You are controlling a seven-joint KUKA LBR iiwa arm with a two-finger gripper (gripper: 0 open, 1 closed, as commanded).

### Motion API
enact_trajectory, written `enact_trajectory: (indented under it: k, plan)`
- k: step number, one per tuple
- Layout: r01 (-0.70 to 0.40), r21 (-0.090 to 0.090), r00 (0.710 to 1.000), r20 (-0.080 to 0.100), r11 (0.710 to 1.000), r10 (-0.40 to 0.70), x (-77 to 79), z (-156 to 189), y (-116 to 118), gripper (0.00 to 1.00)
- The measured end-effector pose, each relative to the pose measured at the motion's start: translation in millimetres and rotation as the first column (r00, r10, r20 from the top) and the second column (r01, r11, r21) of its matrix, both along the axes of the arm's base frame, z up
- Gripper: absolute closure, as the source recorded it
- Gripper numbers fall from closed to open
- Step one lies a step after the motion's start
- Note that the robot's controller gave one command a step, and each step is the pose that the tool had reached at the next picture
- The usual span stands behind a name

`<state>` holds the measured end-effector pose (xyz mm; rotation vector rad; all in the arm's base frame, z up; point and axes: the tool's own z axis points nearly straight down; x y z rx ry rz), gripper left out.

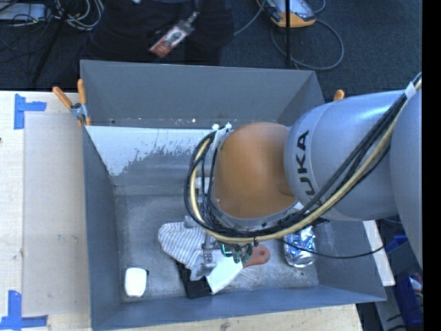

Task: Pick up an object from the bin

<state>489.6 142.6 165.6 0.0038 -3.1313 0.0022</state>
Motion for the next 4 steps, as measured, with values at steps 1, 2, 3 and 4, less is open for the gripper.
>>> enact_trajectory:
  k: [1,2,3,4]
  plan:
    - [0.004,0.001,1.000,0.008,1.000,-0.004,2.0,4,-1,0.00]
    - [0.033,0.004,0.999,0.001,0.999,-0.033,33.6,-86,-3,1.00]
    - [0.033,0.005,0.999,0.002,0.999,-0.033,33.7,-86,-3,1.00]
    - [0.119,0.003,0.993,0.013,0.993,-0.119,49.0,61,3,1.00]
